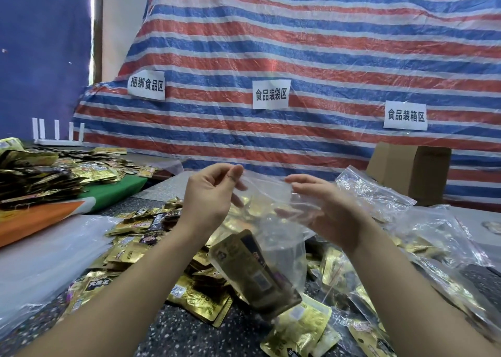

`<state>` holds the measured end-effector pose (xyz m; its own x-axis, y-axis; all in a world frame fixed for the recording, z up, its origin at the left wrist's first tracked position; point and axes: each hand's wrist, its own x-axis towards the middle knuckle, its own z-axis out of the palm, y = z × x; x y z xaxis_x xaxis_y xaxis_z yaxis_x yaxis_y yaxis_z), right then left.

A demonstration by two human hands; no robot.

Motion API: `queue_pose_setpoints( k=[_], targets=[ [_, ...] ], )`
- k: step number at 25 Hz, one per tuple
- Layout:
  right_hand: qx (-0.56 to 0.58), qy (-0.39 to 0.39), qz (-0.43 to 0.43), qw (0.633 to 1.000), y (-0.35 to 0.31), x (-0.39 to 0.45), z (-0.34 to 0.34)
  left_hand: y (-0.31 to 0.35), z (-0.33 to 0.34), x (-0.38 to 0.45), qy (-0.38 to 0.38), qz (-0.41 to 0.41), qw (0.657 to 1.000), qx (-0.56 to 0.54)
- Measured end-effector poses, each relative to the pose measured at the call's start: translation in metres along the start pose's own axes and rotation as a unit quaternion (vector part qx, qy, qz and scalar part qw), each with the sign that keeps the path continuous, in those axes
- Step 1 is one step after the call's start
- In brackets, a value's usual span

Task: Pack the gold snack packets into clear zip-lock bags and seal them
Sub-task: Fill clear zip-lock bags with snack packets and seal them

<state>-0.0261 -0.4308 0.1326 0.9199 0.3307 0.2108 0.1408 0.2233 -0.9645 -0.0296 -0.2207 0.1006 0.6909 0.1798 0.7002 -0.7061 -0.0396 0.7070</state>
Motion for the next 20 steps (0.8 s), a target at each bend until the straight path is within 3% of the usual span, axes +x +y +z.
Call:
queue_pose_setpoints(
  k=[6, 11, 16, 20],
  targets=[
    [0.048, 0.017, 0.004, 0.999, 0.01, 0.007, -0.002, -0.03, 0.002, -0.005, -0.037, -0.122, 0.992, -0.013],
    [0.053, 0.032, 0.006, 0.998, 0.02, 0.021, -0.012, -0.034, -0.008, -0.003, -0.003, -0.115, 0.993, -0.027],
    [-0.214, 0.076, 0.072, 0.971, 0.06, 0.035, -0.032, -0.032, -0.019, 0.0, 0.019, -0.092, 0.995, -0.037],
    [-0.454, 0.003, 0.126, 0.882, 0.099, 0.04, -0.032, -0.028, -0.03, 0.005, 0.067, -0.075, 0.994, -0.044]
  ],
)
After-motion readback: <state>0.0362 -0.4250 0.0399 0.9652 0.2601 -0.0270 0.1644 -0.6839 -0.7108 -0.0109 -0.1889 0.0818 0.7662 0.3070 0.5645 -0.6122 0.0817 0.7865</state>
